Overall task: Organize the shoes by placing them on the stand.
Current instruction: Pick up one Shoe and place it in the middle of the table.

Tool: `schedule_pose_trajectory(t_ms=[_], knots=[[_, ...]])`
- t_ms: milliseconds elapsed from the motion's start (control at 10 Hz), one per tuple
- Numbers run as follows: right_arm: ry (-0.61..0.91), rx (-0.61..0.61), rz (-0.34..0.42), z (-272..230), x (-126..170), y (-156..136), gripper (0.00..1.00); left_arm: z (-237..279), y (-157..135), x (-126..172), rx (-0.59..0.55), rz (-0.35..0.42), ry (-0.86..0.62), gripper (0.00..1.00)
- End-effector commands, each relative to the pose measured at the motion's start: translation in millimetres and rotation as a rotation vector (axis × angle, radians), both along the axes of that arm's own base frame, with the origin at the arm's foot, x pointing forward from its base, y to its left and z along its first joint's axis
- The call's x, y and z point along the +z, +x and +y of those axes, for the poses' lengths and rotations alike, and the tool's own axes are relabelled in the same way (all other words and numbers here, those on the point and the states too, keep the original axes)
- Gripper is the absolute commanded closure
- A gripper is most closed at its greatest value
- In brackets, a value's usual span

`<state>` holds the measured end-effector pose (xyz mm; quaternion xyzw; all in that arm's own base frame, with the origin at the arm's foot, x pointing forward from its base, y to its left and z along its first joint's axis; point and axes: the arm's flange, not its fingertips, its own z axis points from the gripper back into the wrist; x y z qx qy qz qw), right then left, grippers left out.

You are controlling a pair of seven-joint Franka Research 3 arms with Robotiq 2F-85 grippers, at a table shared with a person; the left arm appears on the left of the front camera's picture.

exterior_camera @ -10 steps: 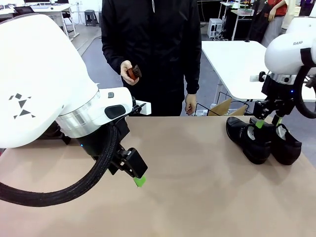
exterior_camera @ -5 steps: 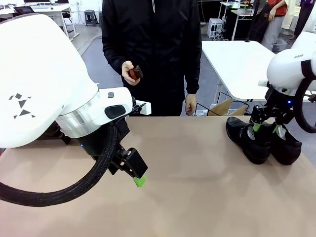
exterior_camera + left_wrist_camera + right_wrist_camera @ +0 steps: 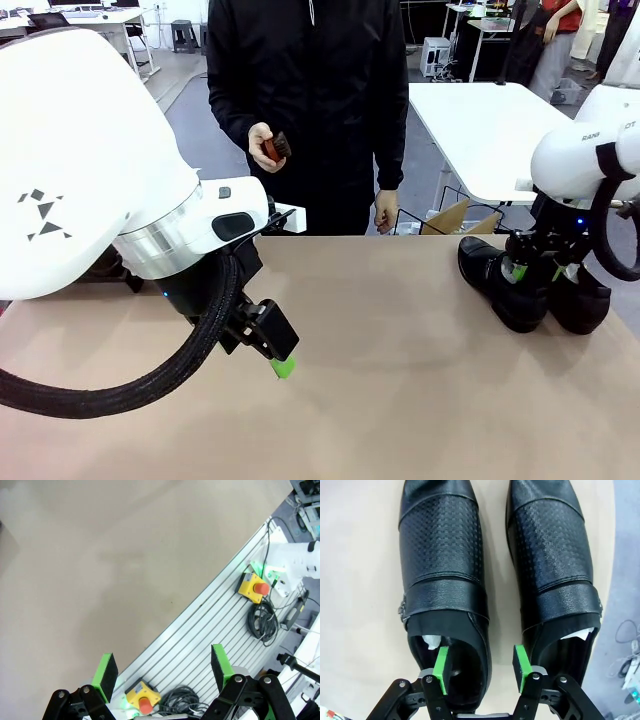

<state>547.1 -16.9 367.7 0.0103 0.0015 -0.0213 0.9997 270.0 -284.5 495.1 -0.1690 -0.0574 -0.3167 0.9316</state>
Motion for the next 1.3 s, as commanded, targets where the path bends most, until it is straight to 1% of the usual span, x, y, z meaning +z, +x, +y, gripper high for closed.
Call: schedule_pose_trajectory(t_ms=[0, 200, 300, 600, 700, 900, 1100, 1200], knots=[[-0.006, 0.042, 0.014, -1.2, -2.9, 5.5, 0.35, 0.5, 0.1, 0.0, -0.005, 0.007, -0.017, 0.04], [-0.017, 0.031, 0.024, -3.7, -13.3, 4.1, 0.35, 0.5, 0.1, 0.0, -0.005, 0.007, -0.017, 0.04], [-0.005, 0.045, 0.022, -4.2, -13.7, 3.9, 0.41, 0.5, 0.1, 0.0, -0.005, 0.007, -0.017, 0.04], [-0.007, 0.051, 0.024, -6.2, -13.7, 3.2, 0.98, 0.5, 0.1, 0.0, -0.005, 0.007, -0.017, 0.04], [-0.007, 0.053, 0.024, -7.4, -13.2, 2.5, 1.0, 0.5, 0.1, 0.0, -0.005, 0.007, -0.017, 0.04], [0.008, 0.059, 0.048, -10.7, -18.4, 1.9, 1.0, 0.5, 0.1, 0.0, -0.005, 0.007, -0.017, 0.04], [0.019, 0.067, 0.045, -10.6, -18.3, 1.3, 1.0, 0.5, 0.1, 0.0, -0.005, 0.007, -0.017, 0.04], [0.034, 0.061, 0.026, -6.8, -10.8, -2.7, 1.0, 0.5, 0.1, 0.0, -0.005, 0.007, -0.017, 0.04]])
